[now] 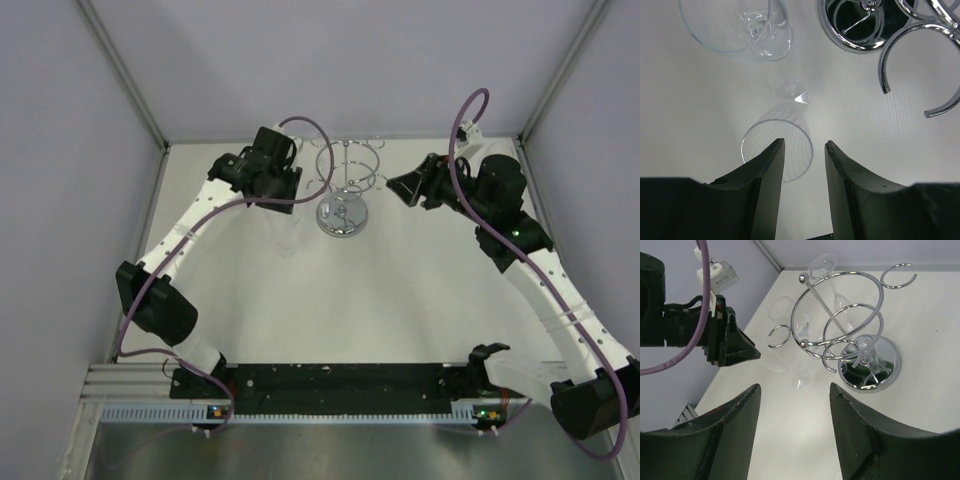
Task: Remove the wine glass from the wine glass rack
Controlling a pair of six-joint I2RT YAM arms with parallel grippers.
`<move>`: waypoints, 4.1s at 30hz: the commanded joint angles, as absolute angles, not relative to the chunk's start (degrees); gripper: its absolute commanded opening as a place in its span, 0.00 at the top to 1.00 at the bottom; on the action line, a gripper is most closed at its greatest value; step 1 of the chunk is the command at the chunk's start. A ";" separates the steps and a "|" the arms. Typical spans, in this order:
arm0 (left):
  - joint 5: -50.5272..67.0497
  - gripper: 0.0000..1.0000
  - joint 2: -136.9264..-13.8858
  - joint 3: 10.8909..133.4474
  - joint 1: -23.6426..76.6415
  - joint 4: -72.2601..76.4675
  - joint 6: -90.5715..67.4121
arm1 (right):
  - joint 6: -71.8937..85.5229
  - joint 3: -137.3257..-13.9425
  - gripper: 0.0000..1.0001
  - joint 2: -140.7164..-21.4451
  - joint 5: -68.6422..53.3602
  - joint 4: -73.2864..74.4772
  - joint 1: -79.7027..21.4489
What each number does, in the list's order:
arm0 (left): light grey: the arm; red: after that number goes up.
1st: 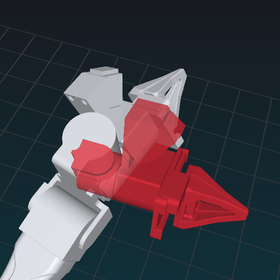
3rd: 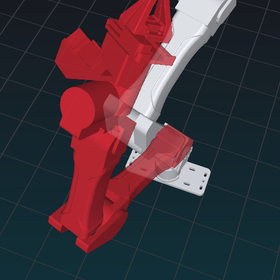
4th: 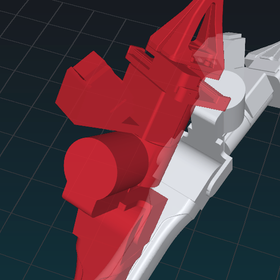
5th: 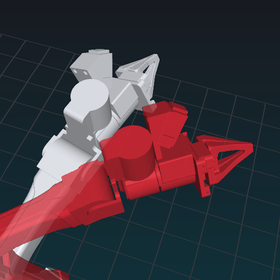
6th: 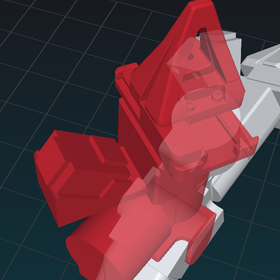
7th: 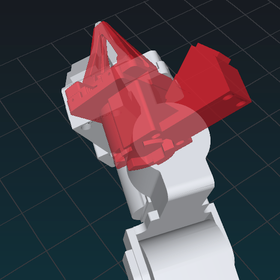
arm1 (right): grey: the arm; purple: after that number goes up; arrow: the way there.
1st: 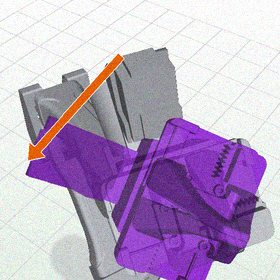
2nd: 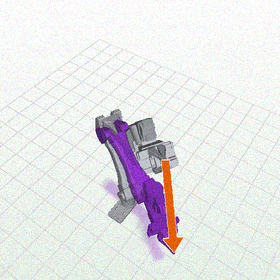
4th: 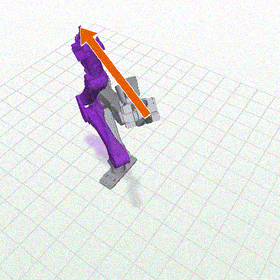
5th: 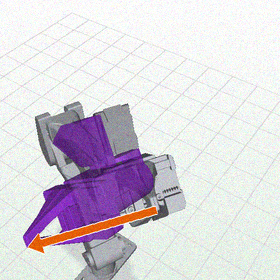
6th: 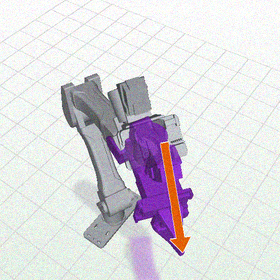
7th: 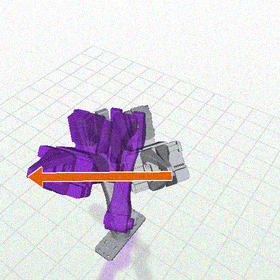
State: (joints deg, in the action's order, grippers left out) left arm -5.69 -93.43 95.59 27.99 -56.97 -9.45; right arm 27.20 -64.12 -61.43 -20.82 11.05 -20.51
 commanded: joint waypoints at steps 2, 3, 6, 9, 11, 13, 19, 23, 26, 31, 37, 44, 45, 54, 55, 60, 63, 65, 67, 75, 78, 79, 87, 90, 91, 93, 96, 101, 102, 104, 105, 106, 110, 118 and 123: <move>-7.29 0.55 -92.38 101.07 28.48 -58.44 -8.70 | 26.46 -63.63 0.42 -61.08 -20.74 8.70 -21.01; -7.38 0.55 -92.29 101.60 28.39 -58.71 -8.61 | 26.54 -63.72 0.42 -61.00 -20.74 8.70 -21.01; -7.65 0.55 -91.85 104.23 28.48 -59.85 -8.44 | 26.54 -63.81 0.42 -60.82 -20.66 8.88 -21.01; -7.56 0.54 -91.23 107.13 28.48 -60.03 -8.35 | 26.54 -63.72 0.42 -60.73 -20.48 8.96 -21.01; -7.91 0.53 -91.49 109.50 28.30 -59.68 -8.35 | 26.63 -63.81 0.42 -60.73 -20.48 8.88 -21.09; -8.00 0.53 -92.54 113.10 27.78 -59.42 -8.35 | 26.63 -63.90 0.42 -60.82 -20.65 8.88 -21.01; 4.81 0.53 -98.78 122.69 21.37 -57.14 -11.06 | 26.89 -63.55 0.42 -60.29 -21.09 9.14 -21.01; 17.29 0.53 -101.24 121.21 15.83 -49.33 -16.34 | 27.59 -62.93 0.42 -59.94 -21.97 8.88 -21.09; 23.62 0.53 -103.79 120.59 14.15 -44.49 -19.94 | 28.12 -62.84 0.42 -60.03 -22.94 8.70 -21.09; 29.09 0.53 -106.70 119.01 13.62 -36.14 -25.48 | 28.04 -62.49 0.42 -59.76 -22.85 8.44 -21.01; 28.04 0.53 -108.54 113.83 13.54 -25.68 -32.86 | 28.48 -62.05 0.42 -59.50 -23.47 7.82 -21.01; 24.97 0.55 -109.95 109.08 13.62 -15.57 -38.84 | 28.39 -61.96 0.42 -58.71 -23.64 7.91 -21.01; 24.18 0.55 -109.52 107.68 13.62 -14.16 -39.46 | 28.39 -61.88 0.42 -58.71 -23.64 7.82 -21.01; 15.91 0.56 -103.63 92.91 13.89 -0.54 -44.29 | 29.00 -61.44 0.42 -59.24 -24.52 6.42 -21.09; 15.30 0.56 -103.36 91.94 13.89 1.47 -44.56 | 29.00 -61.35 0.42 -59.24 -24.61 6.42 -21.01; 15.38 0.56 -103.62 91.50 13.97 3.86 -45.79 | 28.92 -60.91 0.42 -59.06 -24.70 6.15 -21.01; 15.90 0.56 -103.88 91.14 13.97 5.36 -46.76 | 29.00 -60.82 0.42 -59.15 -24.78 6.07 -21.01; 16.52 0.56 -104.32 91.32 13.97 5.89 -47.55 | 29.18 -60.73 0.42 -59.15 -24.79 5.89 -21.01; 17.22 0.57 -104.94 91.32 13.89 6.59 -48.25 | 29.27 -60.73 0.42 -59.06 -24.87 5.98 -21.09; 19.07 0.56 -106.61 91.67 13.97 8.52 -50.71 | 29.27 -60.56 0.42 -59.15 -24.87 5.98 -21.01; 18.99 0.56 -107.05 91.67 14.15 8.79 -50.98 | 29.27 -60.64 0.42 -59.15 -24.87 5.98 -21.01; 18.98 0.57 -107.14 91.67 14.15 8.79 -50.98 | 29.27 -60.47 0.42 -59.15 -24.87 5.89 -21.01; 18.90 0.57 -108.45 92.37 14.68 8.61 -50.89 | 29.18 -60.38 0.42 -59.06 -24.87 5.89 -21.01; 18.81 0.57 -108.89 92.64 14.85 8.44 -50.89 | 29.18 -60.21 0.42 -58.89 -24.79 5.89 -21.01; 18.81 0.57 -109.16 92.55 14.85 8.44 -50.80 | 29.09 -60.21 0.42 -58.89 -24.79 5.89 -21.01; 18.72 0.57 -109.25 92.37 14.85 8.52 -50.80 | 29.18 -60.21 0.42 -58.80 -24.79 5.98 -21.01; 18.98 0.57 -109.33 92.20 14.94 8.70 -50.80 | 29.18 -60.03 0.42 -58.80 -24.87 5.89 -21.01; 19.42 0.60 -109.25 92.20 14.94 9.23 -50.80 | 29.35 -59.85 0.42 -59.15 -25.05 5.36 -21.09; 19.51 0.61 -109.34 92.11 14.94 9.23 -50.80 | 29.27 -59.77 0.42 -59.06 -24.96 5.36 -21.01; 19.69 0.66 -109.25 92.11 14.94 9.32 -50.80 | 29.36 -59.85 0.42 -59.15 -25.14 5.28 -21.01; 19.77 0.67 -109.34 92.02 14.94 9.49 -50.80 | 29.36 -59.77 0.42 -59.15 -25.14 5.27 -21.01; 20.04 0.70 -109.34 91.85 14.94 9.67 -50.97 | 29.44 -59.77 0.42 -59.15 -25.14 5.27 -21.01; 20.65 0.78 -109.69 91.67 14.94 10.37 -51.59 | 29.36 -59.68 0.42 -59.15 -25.14 5.36 -21.01; 20.83 0.96 -109.51 91.93 14.94 10.46 -51.24 | 29.62 -59.68 0.42 -59.33 -25.31 5.10 -21.01; 20.65 1.00 -108.90 92.20 14.85 10.19 -50.71 | 29.62 -59.59 0.42 -59.50 -25.49 4.83 -21.01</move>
